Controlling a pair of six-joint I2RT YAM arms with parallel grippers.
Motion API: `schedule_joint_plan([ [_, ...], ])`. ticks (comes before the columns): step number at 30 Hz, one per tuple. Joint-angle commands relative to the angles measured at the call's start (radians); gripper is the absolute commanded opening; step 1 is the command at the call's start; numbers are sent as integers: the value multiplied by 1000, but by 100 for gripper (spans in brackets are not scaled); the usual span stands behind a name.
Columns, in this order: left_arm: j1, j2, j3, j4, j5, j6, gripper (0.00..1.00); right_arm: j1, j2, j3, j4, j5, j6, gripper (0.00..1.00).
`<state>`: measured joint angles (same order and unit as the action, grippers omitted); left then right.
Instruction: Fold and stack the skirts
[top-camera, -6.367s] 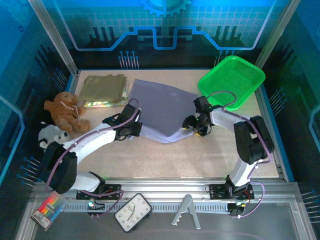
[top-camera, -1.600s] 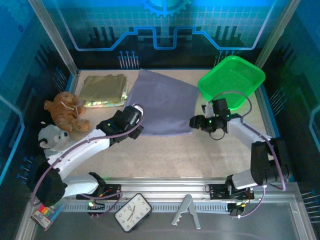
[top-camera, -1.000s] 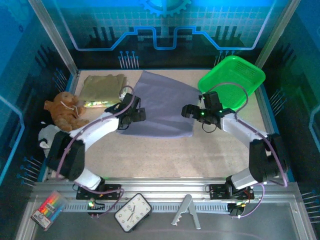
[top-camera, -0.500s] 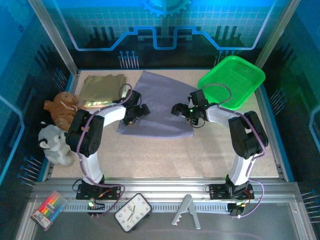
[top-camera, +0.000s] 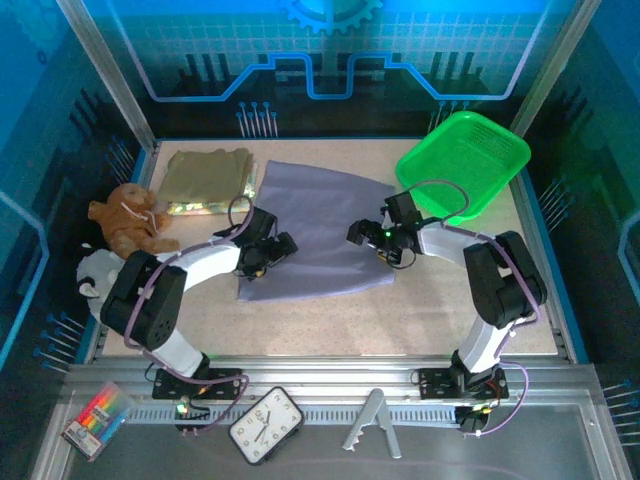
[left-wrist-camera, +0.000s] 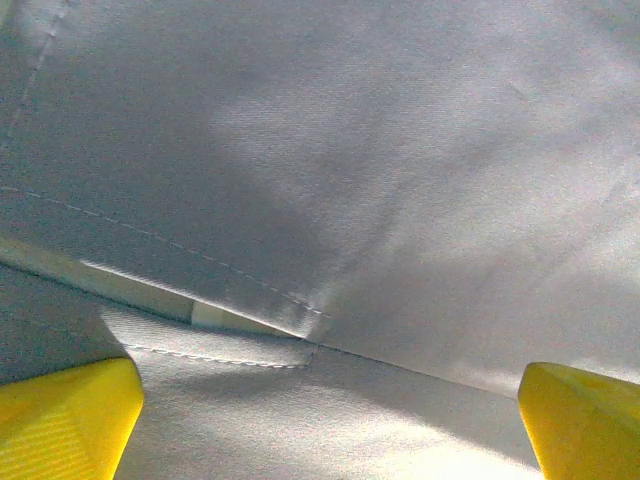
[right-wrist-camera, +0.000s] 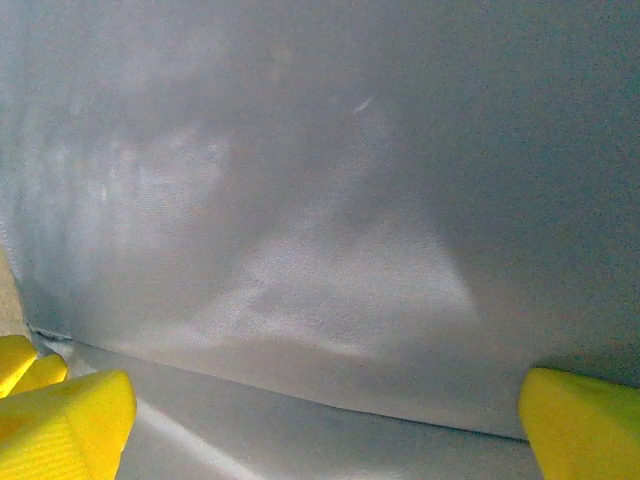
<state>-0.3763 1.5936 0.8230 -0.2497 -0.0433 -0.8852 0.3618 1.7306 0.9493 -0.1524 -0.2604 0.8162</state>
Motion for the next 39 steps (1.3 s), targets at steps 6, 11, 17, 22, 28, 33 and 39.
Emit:
schedule_joint_plan([
  [6, 4, -122, -30, -126, -26, -28, 99, 64, -204, -78, -71, 204, 19, 100],
  [11, 4, -240, -35, -172, -65, -38, 99, 76, -352, -29, -214, 363, -36, 100],
  [17, 24, -370, -81, -250, -139, -69, 99, 65, -422, 25, -335, 440, -74, 100],
  [22, 34, -435, -132, -302, -140, -108, 99, 65, -493, -38, -272, 535, -98, 100],
  [28, 51, -485, -220, -360, -129, -187, 96, -26, -547, -96, -223, 346, -183, 100],
  [33, 63, -490, -253, -351, -75, -204, 79, -68, -538, -80, -220, 269, -213, 100],
  [39, 65, -486, -314, -324, -35, -228, 69, -70, -548, -101, -174, 324, -163, 100],
])
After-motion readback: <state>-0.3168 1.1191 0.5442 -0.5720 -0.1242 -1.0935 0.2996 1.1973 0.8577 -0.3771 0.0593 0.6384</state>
